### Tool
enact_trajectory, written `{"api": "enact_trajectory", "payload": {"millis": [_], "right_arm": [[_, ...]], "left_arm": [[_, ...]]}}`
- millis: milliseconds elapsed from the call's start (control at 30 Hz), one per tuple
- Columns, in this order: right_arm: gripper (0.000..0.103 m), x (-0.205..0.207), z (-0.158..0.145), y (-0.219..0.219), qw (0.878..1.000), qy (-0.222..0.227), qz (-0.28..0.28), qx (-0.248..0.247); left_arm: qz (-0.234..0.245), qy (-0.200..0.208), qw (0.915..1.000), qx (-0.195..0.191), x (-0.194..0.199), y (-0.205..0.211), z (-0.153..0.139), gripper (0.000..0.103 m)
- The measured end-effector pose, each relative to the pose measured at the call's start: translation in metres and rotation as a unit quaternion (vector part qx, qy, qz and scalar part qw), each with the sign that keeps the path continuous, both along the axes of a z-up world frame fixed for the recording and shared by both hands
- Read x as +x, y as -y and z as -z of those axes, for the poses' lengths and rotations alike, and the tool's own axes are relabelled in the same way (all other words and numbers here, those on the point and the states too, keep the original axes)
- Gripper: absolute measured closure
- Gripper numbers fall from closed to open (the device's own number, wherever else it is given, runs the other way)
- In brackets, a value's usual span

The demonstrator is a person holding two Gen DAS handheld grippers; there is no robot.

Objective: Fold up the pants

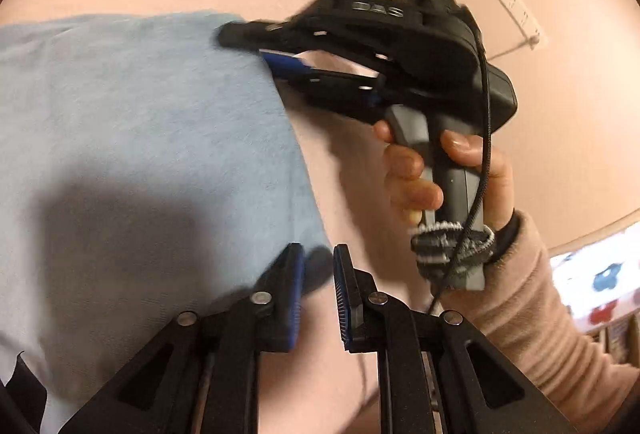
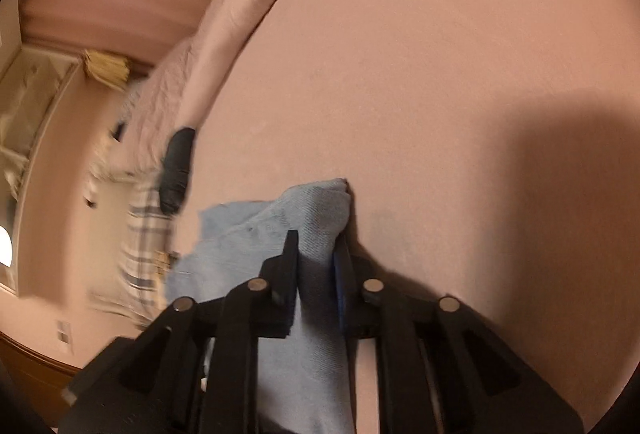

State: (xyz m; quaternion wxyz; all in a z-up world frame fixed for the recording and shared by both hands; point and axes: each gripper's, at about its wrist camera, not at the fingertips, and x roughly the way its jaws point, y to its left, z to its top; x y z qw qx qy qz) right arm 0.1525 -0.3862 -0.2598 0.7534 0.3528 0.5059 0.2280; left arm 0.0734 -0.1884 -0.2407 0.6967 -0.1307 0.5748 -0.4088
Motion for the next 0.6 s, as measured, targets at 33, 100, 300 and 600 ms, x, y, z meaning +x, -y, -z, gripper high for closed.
{"api": "enact_trajectory", "payload": {"millis": [33,100,300,600], "right_arm": [[0.077,-0.005,-0.006,0.005,1.000,0.004,0.010,-0.010],[0.064,-0.016,-0.030,0.010,0.997,0.029,0.042,-0.061],[0.073,-0.080,-0.084,-0.024,0.990,0.122,-0.006,-0.076],[0.095,-0.134,-0.020,-0.060,0.984,0.085,-0.066,-0.145]], "left_arm": [[-0.005,0.011,0.9999,-0.005,-0.005,-0.010,-0.008,0.087],[-0.016,0.055,0.9984,-0.007,-0.015,-0.031,-0.026,0.087],[-0.123,0.088,0.9875,0.043,-0.008,-0.110,-0.023,0.085],[-0.184,0.066,0.9805,0.024,-0.022,-0.170,0.014,0.095]]}}
